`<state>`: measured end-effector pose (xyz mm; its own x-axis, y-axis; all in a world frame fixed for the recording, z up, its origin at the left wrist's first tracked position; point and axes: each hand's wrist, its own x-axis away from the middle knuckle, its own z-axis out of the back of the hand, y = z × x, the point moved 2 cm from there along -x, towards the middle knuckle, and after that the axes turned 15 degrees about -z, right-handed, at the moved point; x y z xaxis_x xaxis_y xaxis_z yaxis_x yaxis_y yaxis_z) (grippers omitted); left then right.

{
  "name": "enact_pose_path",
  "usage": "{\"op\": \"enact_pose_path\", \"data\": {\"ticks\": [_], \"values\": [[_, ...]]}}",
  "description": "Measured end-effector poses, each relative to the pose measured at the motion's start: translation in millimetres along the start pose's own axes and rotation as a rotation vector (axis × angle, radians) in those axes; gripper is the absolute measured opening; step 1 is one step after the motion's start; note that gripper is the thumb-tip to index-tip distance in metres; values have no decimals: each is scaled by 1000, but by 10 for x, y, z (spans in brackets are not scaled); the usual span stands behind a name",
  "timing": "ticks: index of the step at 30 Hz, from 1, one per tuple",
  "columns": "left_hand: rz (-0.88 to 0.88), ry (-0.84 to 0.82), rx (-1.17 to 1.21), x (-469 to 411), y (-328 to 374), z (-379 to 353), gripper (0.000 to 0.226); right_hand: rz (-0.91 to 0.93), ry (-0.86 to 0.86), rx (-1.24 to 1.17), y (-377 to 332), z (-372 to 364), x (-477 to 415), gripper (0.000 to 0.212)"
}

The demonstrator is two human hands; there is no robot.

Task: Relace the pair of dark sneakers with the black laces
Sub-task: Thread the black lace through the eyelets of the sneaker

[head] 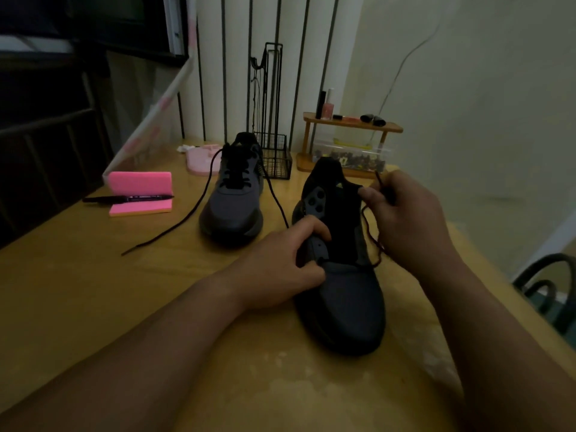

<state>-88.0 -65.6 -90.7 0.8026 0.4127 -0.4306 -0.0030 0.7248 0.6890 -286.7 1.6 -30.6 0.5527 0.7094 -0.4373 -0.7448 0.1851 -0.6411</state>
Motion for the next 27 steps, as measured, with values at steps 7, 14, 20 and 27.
{"op": "enact_pose_path", "data": {"ticks": [7,14,20,27], "values": [[-126,329,-245,-62,42,60,37,-287,-170,-559,164,-44,71,13],[-57,114,-699,-528,369,23,23,-471,-206,-712,360,13,14,21],[10,338,-447,-565,446,113,18,-444,-566,-499,413,87,52,40],[17,157,-893,-689,440,50,40,-393,-719,-386,370,6,124,30]]}}
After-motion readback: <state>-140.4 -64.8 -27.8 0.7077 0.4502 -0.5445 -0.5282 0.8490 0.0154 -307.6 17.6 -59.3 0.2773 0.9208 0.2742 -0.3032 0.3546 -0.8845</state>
